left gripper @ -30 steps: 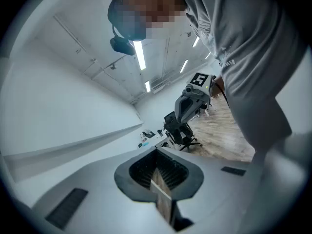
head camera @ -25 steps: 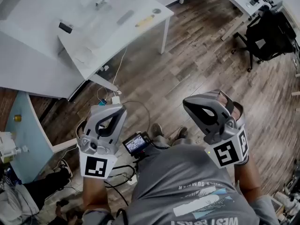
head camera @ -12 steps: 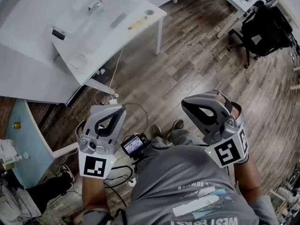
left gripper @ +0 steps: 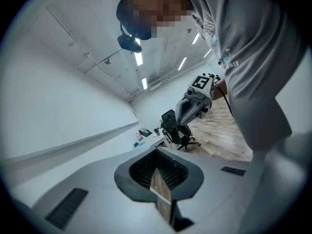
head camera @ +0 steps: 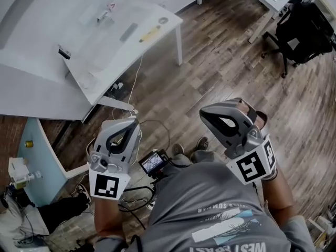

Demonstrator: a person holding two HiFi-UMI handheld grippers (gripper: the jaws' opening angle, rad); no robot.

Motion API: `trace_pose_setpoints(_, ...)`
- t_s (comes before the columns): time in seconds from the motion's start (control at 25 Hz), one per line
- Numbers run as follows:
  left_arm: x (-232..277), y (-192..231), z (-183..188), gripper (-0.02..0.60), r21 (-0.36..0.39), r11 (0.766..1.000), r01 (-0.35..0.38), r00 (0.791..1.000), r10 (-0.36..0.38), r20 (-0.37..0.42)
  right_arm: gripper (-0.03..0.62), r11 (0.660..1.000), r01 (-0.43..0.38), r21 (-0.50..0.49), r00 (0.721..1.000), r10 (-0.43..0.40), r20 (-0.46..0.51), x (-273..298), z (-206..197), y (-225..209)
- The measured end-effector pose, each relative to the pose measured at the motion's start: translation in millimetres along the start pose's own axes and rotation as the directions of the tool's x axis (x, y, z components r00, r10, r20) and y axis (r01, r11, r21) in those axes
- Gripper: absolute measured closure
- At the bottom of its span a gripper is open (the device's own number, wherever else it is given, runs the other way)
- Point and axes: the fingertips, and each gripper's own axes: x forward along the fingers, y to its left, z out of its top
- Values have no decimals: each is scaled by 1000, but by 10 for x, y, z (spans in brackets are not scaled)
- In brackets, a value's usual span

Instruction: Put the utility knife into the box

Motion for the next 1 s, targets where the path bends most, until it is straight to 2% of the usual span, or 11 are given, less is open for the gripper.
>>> trace_pose_setpoints(0.2, 267, -33, 111, 571, 24, 1000, -3, 1000, 3, -30, 583, 1000, 15, 3, 1000, -15, 23, -93, -206, -238)
trace_pose_setpoints(0.44, 493, 125, 89, 571, 27, 1000, 12, 1000, -11, -21, 583, 999, 30, 24, 999, -31, 21, 13, -349, -463)
trace_pose_setpoints(0.64, 710, 424, -175, 571, 29, 999, 30, 999, -31, 10, 583, 999, 46, 27, 999, -45, -19, 329, -475, -656)
trace_pose_setpoints(0.8, 959, 783, -274, 571, 16, 1000, 15, 997, -16, 81, 583, 997, 73, 5, 996, -72, -56, 481, -551, -912)
trace_pose_setpoints(1.0, 1265, 966, -378, 571, 2, 999, 39, 995, -39, 96, 583, 996, 86, 21, 992, -83, -90, 601, -671, -1148)
